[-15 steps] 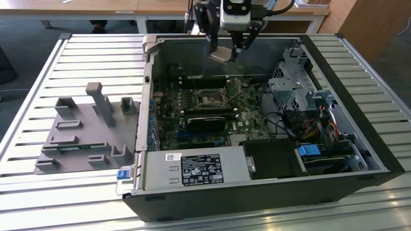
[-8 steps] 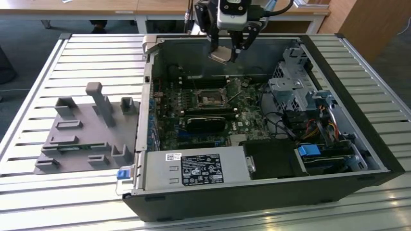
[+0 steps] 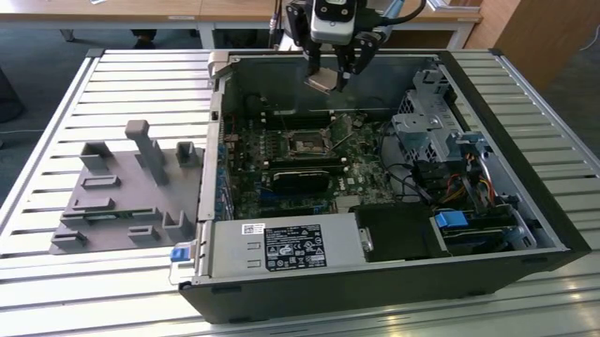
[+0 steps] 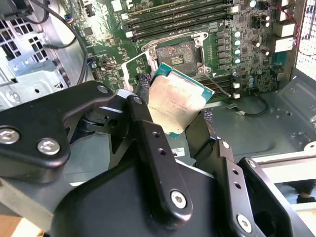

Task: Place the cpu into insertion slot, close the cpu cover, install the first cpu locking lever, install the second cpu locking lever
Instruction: 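Place the cpu into insertion slot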

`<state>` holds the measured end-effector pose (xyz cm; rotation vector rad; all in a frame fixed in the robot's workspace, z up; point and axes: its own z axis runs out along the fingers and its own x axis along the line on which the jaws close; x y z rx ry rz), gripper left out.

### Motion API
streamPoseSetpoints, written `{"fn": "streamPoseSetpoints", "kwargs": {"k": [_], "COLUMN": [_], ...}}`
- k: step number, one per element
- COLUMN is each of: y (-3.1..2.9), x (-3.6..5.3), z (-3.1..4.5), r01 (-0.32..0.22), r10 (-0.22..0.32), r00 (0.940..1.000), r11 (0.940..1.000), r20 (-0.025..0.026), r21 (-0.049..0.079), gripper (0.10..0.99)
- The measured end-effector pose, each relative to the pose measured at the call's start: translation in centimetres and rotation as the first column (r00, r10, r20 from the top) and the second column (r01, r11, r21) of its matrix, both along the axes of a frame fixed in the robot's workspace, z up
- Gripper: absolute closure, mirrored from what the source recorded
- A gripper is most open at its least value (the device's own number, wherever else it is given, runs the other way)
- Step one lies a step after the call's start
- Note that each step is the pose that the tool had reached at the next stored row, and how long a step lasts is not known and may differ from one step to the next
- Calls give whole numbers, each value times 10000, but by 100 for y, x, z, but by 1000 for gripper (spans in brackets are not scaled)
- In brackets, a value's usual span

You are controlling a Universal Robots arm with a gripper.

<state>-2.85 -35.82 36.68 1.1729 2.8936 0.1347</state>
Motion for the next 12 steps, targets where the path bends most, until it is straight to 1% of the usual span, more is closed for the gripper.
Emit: {"fn": "streamPoseSetpoints", "kwargs": {"k": [6,12], "y": [2,3], "x": [-1,-1], "z": [-3,-6], "r01": [536,1035], "r10": [-536,-1035], "r00": [9986,9946], "r11": [9986,9946], "r20": [0,0], "r21": [-3,-7], "gripper": [549,549]}}
